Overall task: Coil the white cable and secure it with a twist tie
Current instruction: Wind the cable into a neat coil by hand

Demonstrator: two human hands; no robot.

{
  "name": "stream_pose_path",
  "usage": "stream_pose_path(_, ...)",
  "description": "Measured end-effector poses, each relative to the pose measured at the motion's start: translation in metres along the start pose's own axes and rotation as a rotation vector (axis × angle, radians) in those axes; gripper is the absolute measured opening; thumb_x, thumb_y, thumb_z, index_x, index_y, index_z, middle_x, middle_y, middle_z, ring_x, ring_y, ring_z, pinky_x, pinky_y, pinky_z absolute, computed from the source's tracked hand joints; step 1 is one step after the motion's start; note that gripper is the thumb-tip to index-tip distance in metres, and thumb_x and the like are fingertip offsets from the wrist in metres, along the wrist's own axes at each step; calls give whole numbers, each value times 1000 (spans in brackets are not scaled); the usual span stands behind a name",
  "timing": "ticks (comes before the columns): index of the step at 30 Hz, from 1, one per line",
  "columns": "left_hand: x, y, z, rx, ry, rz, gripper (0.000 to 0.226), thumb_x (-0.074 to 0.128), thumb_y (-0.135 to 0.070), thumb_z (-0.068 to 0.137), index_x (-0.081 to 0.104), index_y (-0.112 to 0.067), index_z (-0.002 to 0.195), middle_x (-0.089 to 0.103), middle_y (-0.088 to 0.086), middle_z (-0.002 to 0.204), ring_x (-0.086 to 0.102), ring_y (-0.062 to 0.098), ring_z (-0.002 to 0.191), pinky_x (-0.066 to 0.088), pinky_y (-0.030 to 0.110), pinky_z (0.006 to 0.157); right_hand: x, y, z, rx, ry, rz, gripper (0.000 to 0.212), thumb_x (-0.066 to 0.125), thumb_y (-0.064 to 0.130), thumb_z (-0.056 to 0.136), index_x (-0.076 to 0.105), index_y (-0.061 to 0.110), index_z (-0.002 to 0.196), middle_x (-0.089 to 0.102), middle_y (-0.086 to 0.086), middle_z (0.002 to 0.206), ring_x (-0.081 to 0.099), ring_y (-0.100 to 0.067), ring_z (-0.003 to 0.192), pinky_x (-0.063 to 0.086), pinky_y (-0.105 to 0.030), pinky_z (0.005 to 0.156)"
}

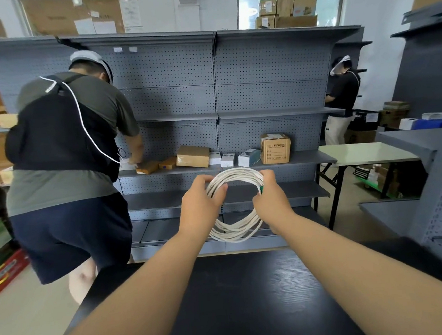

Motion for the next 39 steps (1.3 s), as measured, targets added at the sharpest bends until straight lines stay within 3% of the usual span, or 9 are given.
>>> stream_pose_path(5,6,3,-7,-103,-16,-243,21,54,-41,90,57,-22,98,58,-5,67,54,6,44,43,20,47,4,-7,0,177,-17,171,37,33,-6,87,35,20,114,45,-5,81,45,-19,67,37,-31,51)
stream_pose_path(9,10,3,-14,-132,-92,-325,29,38,-46,95,53,-24,83,50,-3,61,51,8,46,44,24,48,5,-8,-1,222,14,178,40,32,-6,87,32,21,117,43,-6,80,41,-19,64,32,-29,46)
stream_pose_path(12,12,5,-19,-121,-165,-281,43,28,-47,97,49,-12,84,46,3,65,49,22,63,45,38,61,6,-5,-3,216,35,174,42,32,-6,87,34,23,118,44,-6,80,43,-18,65,33,-28,47)
stream_pose_path(15,12,7,-23,-108,-147,-249,38,28,-43,98,46,-13,83,46,6,65,51,25,60,43,24,49,6,-5,-3,215,43,175,42,32,-7,87,35,23,116,45,-6,81,44,-19,68,35,-29,50)
stream_pose_path(18,9,10,-23,-86,-97,-162,37,27,-42,98,45,-16,79,49,4,62,59,29,58,39,29,49,7,-8,-6,207,52,167,39,31,-8,87,36,19,115,45,-6,82,42,-19,68,34,-28,51)
stream_pose_path(24,0,14,-20,-83,43,-69,34,31,-32,98,52,-18,75,53,-1,63,60,9,46,38,18,42,4,-6,-11,162,6,75,34,30,-6,88,35,16,113,45,-6,84,41,-16,65,35,-28,50)
stream_pose_path(30,-11,4,-6,-46,101,73,32,32,-20,93,60,-8,105,66,12,101,60,26,93,46,36,74,4,1,-17,137,-23,17,32,31,-5,88,35,14,114,50,-15,101,44,-21,72,36,-29,51)
stream_pose_path(34,-13,-5,-3,18,183,82,45,30,-28,98,36,-16,141,51,8,136,51,26,119,37,39,104,4,7,-19,110,-50,-5,27,34,-4,88,34,15,107,50,-16,103,45,-21,73,36,-30,53)
stream_pose_path(39,-15,-20,-6,253,290,463,92,57,-51,78,5,-23,149,30,2,149,41,25,127,36,37,96,0,14,-19,82,-96,-11,25,34,-3,87,32,17,101,50,-14,103,48,-23,78,37,-31,56)
Point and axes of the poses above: each hand's wrist, its own z-axis towards the middle knuckle, its own x-axis out of the palm, y = z × x, the point moved 3 cm from there along z, towards the middle knuckle
